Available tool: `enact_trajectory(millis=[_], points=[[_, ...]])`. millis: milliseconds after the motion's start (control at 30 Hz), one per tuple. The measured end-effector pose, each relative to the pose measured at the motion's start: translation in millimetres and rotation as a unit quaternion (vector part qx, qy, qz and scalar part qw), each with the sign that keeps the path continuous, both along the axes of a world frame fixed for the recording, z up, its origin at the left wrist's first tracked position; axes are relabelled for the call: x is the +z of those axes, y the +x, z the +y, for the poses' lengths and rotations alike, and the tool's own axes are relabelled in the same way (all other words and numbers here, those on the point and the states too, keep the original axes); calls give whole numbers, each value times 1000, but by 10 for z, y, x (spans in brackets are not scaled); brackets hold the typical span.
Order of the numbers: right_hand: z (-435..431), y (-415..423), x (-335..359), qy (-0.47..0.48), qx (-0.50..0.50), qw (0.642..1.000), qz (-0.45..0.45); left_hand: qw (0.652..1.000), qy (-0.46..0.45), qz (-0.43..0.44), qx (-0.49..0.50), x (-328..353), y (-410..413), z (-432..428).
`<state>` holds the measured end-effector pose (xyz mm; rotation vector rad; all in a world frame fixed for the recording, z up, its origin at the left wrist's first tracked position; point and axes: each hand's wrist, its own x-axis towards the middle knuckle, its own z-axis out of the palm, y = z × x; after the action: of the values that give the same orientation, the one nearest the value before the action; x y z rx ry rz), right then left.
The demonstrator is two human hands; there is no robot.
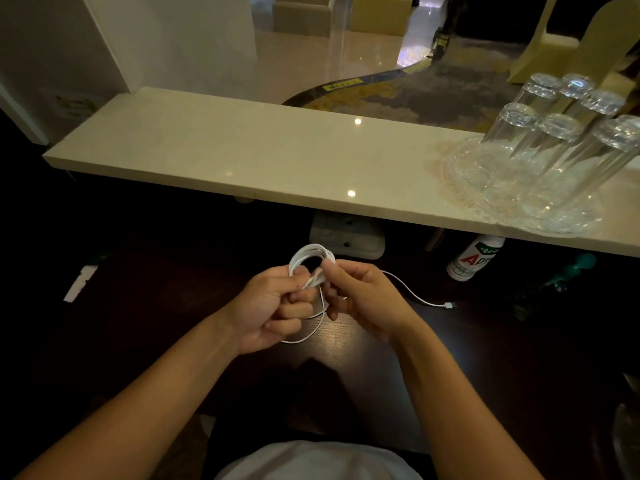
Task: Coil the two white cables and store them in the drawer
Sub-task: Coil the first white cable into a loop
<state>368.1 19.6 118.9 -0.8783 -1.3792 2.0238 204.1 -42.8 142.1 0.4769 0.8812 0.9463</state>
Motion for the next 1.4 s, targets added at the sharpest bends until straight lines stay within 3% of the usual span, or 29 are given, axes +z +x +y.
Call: enact_trajectory(millis=[100, 333, 633, 967, 1233, 1400], points=[[18, 87, 16, -11, 34, 999, 37, 1000, -14, -12, 15, 9, -37, 13], [67, 146, -4, 33, 2, 999, -12, 1000, -8, 0, 8, -6, -20, 14], [147, 201, 19, -49, -2, 999, -2, 998, 17, 53, 11, 13, -2, 34], [118, 167, 35, -84, 37, 995, -39, 979, -2, 196, -50, -47, -129, 3], [34, -101, -54, -124, 52, 989, -54, 982, -99, 148, -56, -189, -361, -74], [-20, -377, -290, -166, -24, 985, -39, 978, -142, 154, -8, -370, -548, -153]])
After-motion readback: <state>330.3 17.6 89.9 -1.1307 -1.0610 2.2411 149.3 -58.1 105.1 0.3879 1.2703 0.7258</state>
